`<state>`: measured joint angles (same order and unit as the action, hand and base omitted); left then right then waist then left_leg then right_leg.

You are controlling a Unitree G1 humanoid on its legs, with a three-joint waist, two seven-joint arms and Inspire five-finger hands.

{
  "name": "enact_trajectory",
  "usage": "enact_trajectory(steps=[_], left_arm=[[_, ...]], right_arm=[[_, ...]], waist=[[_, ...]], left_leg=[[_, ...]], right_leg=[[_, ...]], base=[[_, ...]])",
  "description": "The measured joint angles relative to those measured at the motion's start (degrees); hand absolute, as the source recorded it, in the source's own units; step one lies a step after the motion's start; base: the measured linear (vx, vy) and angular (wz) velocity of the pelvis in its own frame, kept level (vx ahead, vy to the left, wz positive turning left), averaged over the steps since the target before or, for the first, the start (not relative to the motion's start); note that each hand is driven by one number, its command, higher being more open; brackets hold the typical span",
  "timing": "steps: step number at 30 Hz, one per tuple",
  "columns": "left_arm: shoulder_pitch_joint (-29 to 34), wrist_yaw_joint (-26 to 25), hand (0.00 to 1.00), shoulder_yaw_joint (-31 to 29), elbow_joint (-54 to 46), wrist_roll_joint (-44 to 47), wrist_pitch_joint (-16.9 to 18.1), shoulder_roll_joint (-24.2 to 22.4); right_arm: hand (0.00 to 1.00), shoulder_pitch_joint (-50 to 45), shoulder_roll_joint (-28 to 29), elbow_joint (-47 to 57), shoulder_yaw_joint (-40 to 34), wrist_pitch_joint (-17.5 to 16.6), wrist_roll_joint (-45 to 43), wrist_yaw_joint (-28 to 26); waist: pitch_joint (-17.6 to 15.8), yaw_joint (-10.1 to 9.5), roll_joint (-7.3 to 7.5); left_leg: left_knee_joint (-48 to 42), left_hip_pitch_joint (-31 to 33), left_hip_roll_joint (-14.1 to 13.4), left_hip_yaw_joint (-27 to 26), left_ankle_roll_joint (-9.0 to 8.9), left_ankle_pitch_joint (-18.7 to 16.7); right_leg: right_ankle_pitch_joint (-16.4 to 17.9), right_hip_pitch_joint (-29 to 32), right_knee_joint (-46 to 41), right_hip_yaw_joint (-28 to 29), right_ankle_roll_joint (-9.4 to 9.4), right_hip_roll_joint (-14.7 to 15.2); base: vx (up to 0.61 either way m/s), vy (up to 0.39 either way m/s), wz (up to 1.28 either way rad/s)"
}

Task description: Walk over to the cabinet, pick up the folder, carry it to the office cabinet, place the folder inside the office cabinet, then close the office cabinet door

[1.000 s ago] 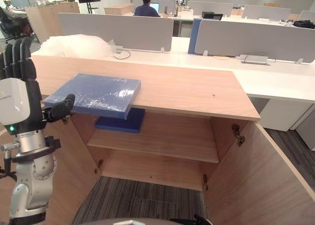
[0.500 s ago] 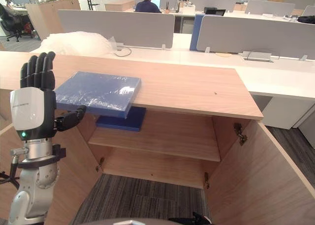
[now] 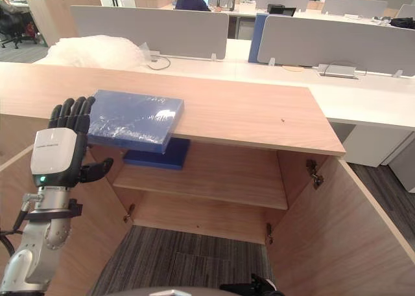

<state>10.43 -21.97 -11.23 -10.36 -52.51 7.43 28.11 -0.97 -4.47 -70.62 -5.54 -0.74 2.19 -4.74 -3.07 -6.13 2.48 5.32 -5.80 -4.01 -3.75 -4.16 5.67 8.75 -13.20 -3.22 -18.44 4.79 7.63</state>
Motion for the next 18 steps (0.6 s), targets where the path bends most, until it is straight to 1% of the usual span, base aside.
enact_trajectory(steps=[4, 9, 13, 18], left_arm=[[-1.2, 0.2, 1.00, 1.6, 2.0, -0.6, 0.0, 2.0], [-3.6, 0.6, 1.00, 2.1, 5.1, -2.3, 0.0, 2.8], [-5.3, 0.8, 1.00, 4.3, 7.6, -4.5, 0.0, 6.3], [-8.5, 0.7, 1.00, 6.1, 9.6, -5.6, -0.1, 7.1]], right_arm=[[1.00, 0.1, 0.1, 0.1, 0.0, 0.0, 0.0, 0.0], [1.00, 0.1, 0.1, 0.2, 0.0, 0.0, 0.0, 0.0], [1.00, 0.1, 0.1, 0.2, 0.0, 0.0, 0.0, 0.0], [1.00, 0.1, 0.1, 0.2, 0.0, -0.1, 0.0, 0.0]], waist=[[-0.1, 0.26, -0.07], [-0.2, 0.52, -0.25], [-0.2, 0.62, -0.27], [-0.1, 0.68, -0.41]], left_leg=[[0.0, 0.0, 0.0, -0.2, -0.04, 0.0], [0.0, -0.1, -0.1, -0.3, -0.07, 0.0], [0.0, -0.1, -0.1, -0.5, -0.11, -0.1], [0.0, -0.1, -0.1, -0.7, -0.15, -0.1]], right_leg=[[-0.1, -0.1, 0.2, 0.1, 0.05, 0.0], [-0.1, -0.1, 0.3, 0.2, 0.06, -0.1], [-0.2, -0.1, 0.5, 0.3, 0.11, -0.1], [-0.5, -0.1, 0.8, 0.6, 0.16, -0.2]], base=[[0.00, 0.000, 0.00], [0.00, 0.000, 0.00], [0.00, 0.000, -0.01], [0.00, 0.002, -0.02]])
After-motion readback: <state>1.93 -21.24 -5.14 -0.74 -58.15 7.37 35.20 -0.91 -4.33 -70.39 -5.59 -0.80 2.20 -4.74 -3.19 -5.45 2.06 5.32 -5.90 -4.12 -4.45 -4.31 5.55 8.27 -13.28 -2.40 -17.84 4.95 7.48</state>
